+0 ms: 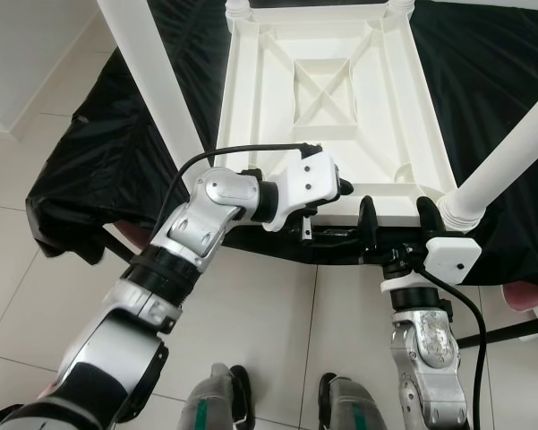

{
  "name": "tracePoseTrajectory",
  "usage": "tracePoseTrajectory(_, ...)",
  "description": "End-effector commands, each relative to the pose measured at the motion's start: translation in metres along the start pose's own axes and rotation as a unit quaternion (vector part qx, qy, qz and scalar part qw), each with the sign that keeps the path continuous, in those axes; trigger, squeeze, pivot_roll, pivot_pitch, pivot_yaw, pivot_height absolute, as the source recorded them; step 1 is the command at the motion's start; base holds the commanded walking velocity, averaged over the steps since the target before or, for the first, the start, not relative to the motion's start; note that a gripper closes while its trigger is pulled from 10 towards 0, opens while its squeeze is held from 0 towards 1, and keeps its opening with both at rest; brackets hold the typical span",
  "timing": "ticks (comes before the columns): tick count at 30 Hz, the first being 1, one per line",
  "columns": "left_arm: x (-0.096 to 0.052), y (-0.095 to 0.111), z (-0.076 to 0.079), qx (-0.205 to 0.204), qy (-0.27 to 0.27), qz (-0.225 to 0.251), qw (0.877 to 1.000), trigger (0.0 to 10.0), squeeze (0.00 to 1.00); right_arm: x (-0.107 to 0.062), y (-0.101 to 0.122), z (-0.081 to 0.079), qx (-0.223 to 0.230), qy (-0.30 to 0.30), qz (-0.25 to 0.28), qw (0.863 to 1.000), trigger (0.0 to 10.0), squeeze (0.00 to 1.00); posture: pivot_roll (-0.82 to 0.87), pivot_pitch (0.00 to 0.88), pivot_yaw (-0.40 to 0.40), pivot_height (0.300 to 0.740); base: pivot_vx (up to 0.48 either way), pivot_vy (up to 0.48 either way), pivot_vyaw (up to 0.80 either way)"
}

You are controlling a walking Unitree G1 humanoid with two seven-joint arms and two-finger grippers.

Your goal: Building children table

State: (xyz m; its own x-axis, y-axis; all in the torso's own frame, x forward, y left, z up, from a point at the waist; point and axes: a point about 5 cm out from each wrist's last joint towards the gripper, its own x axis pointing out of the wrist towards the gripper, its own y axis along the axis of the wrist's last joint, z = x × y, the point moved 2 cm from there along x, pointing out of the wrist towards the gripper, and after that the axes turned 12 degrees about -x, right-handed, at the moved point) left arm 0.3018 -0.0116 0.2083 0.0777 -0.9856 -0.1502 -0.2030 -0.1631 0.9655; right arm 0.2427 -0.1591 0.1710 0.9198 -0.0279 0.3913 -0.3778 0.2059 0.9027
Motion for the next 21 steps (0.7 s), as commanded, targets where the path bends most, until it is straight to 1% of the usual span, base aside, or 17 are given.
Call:
tracePoseTrajectory(1,0.002,0.032,0.004,0.027,0.035,0.076,0.996,10.0,0.00,-0.008,-0.025,-0.005,-0.003,0.014,-0.067,0.998,10.0,0.00,-0.03,0.161,0.095,0.740,0.000,0.000,0.00)
tracePoseTrajectory(2,0.002,0.032,0.004,0.027,0.035,0.076,0.996,10.0,0.00,-0.008,-0.025,-0.005,-0.003,0.014,-0.067,0.998,10.0,0.00,-0.03,0.161,0.095,0.740,0.000,0.000,0.00)
tracePoseTrajectory(3,0.000,0.033,0.002,0.014,0.078,0.093,0.993,10.0,0.00,-0.007,-0.025,-0.005,-0.003,0.016,-0.066,0.998,10.0,0.00,-0.02,0.158,0.089,0.740,0.000,0.000,0.00)
tracePoseTrajectory(5,-0.001,0.034,0.000,0.004,0.103,0.103,0.989,10.0,0.00,-0.007,-0.026,-0.005,-0.004,0.018,-0.066,0.998,10.0,0.00,-0.02,0.155,0.083,0.740,0.000,0.000,0.00)
tracePoseTrajectory(7,-0.010,0.037,-0.004,-0.018,0.206,0.126,0.970,10.0,0.00,-0.002,-0.025,-0.005,-0.004,0.021,-0.059,0.998,10.0,0.00,-0.02,0.149,0.073,0.740,0.000,0.000,0.00)
tracePoseTrajectory(8,-0.010,0.037,-0.004,-0.018,0.206,0.126,0.970,10.0,0.00,-0.002,-0.025,-0.005,-0.004,0.021,-0.059,0.998,10.0,0.00,-0.02,0.149,0.073,0.740,0.000,0.000,0.00)
tracePoseTrajectory(9,-0.015,0.038,-0.004,-0.025,0.239,0.129,0.962,10.0,0.00,0.000,-0.025,-0.005,-0.003,0.022,-0.057,0.998,10.0,0.00,-0.02,0.149,0.073,0.740,0.000,0.000,0.00)
tracePoseTrajectory(10,-0.022,0.037,-0.006,-0.035,0.288,0.137,0.947,10.0,0.00,0.003,-0.024,-0.004,-0.002,0.022,-0.054,0.998,10.0,0.00,-0.01,0.144,0.065,0.740,0.000,0.000,0.00)
tracePoseTrajectory(11,-0.022,0.037,-0.006,-0.035,0.288,0.137,0.947,10.0,0.00,0.003,-0.024,-0.004,-0.002,0.022,-0.054,0.998,10.0,0.00,-0.01,0.144,0.065,0.740,0.000,0.000,0.00)
tracePoseTrajectory(12,-0.028,0.037,-0.007,-0.037,0.322,0.141,0.935,10.0,0.00,0.005,-0.024,-0.004,-0.001,0.022,-0.051,0.998,10.0,0.00,-0.01,0.140,0.058,0.740,0.000,0.000,0.00)
tracePoseTrajectory(13,-0.028,0.037,-0.007,-0.037,0.322,0.141,0.935,10.0,0.00,0.005,-0.024,-0.004,-0.001,0.022,-0.051,0.998,10.0,0.00,-0.01,0.140,0.058,0.740,0.000,0.000,0.00)
tracePoseTrajectory(14,-0.033,0.036,-0.008,-0.034,0.349,0.146,0.925,10.0,0.00,0.006,-0.024,-0.004,-0.001,0.022,-0.050,0.999,10.0,0.00,0.00,0.139,0.055,0.740,0.000,0.000,0.00)
tracePoseTrajectory(16,-0.033,0.036,-0.008,-0.034,0.349,0.146,0.925,10.0,0.00,0.006,-0.024,-0.004,-0.001,0.022,-0.050,0.999,10.0,0.00,0.00,0.139,0.055,0.740,0.000,0.000,0.00)
tracePoseTrajectory(17,-0.045,0.031,-0.009,-0.043,0.392,0.158,0.905,10.0,0.00,0.010,-0.022,-0.005,0.000,0.027,-0.045,0.999,10.0,0.00,0.01,0.133,0.035,0.740,0.000,0.000,0.00)
tracePoseTrajectory(18,-0.045,0.031,-0.009,-0.043,0.392,0.158,0.905,10.0,0.00,0.010,-0.022,-0.005,0.000,0.027,-0.045,0.999,10.0,0.00,0.01,0.133,0.035,0.740,0.000,0.000,0.00)
tracePoseTrajectory(20,-0.069,0.009,-0.006,-0.092,0.465,0.171,0.864,10.0,0.00,0.017,-0.019,-0.006,0.000,0.038,-0.036,0.999,10.0,0.00,0.02,0.132,0.010,0.740,0.000,0.000,0.00)
tracePoseTrajectory(21,-0.077,0.001,-0.003,-0.113,0.481,0.175,0.852,10.0,0.00,0.019,-0.018,-0.006,0.000,0.041,-0.033,0.999,10.0,0.00,0.02,0.132,0.010,0.740,0.000,0.000,0.00)
